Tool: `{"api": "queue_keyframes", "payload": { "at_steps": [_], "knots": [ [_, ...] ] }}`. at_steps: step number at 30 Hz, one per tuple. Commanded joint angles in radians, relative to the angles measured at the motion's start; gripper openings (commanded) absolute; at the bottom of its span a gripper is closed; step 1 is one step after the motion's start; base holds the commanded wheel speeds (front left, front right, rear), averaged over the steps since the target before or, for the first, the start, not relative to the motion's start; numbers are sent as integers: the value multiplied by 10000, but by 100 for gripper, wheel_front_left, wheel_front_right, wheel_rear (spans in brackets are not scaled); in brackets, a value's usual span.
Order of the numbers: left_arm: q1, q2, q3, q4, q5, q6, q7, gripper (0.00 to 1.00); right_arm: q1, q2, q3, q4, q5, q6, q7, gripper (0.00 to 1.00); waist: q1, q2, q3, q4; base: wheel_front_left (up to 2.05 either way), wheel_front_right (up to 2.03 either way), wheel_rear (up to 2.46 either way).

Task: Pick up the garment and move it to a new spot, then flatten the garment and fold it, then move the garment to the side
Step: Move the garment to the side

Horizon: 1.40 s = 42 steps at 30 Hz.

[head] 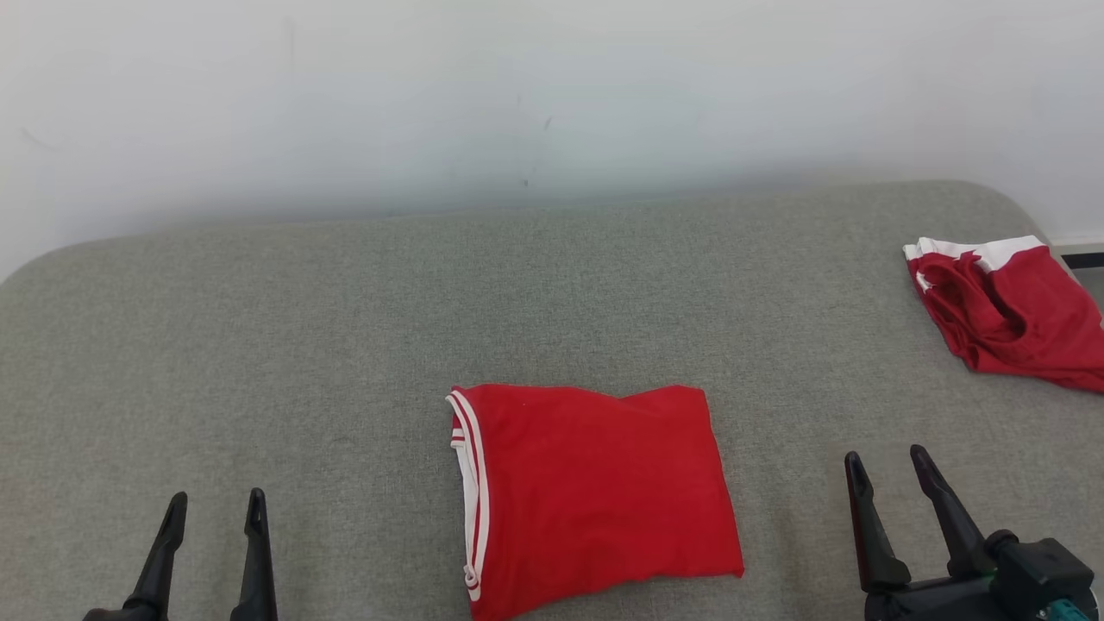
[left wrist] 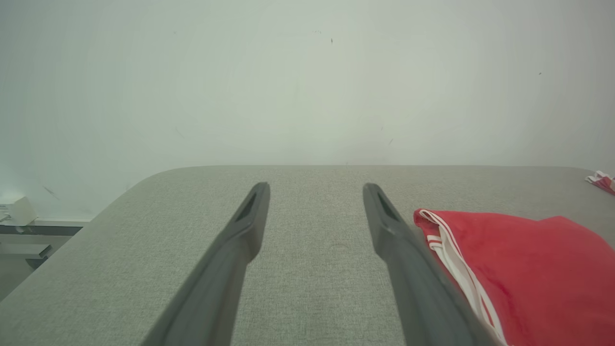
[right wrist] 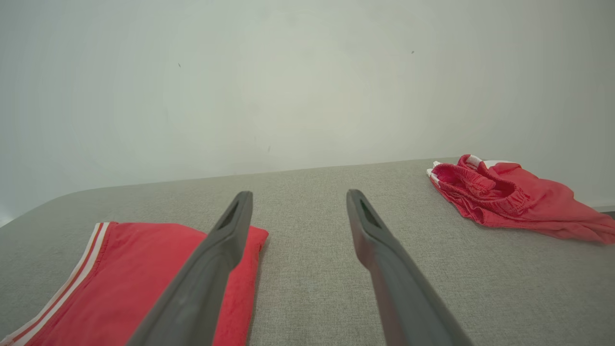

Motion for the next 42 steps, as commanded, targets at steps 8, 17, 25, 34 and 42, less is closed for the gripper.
{"api": "queue_keyframes", "payload": {
  "at_steps": [8,17,25,34,42],
  "knots": [
    [-292,-59,-150,-13,150,49,-1,100,-995,-288,571,286,305,-30,511,100,0,0,304,218,0,0,0],
    [-765,-137,-499,81,-7,181,-1,100,-2935,-490,1679,2405,508,-30,1478,100,0,0,834,761,0,0,0],
    [-1119,-166,-615,253,-164,225,-1,100,-3812,-265,2263,4604,599,-30,1862,100,0,0,1237,1081,0,0,0],
    [-1274,-183,-644,300,-198,270,-1,100,-3839,83,2739,6115,873,-30,1756,100,0,0,1454,1125,0,0,0],
    [-1457,-192,-738,336,-334,347,-1,100,-4186,42,3408,6365,1439,-22,1760,0,0,0,1642,890,0,0,0]
  ]
}}
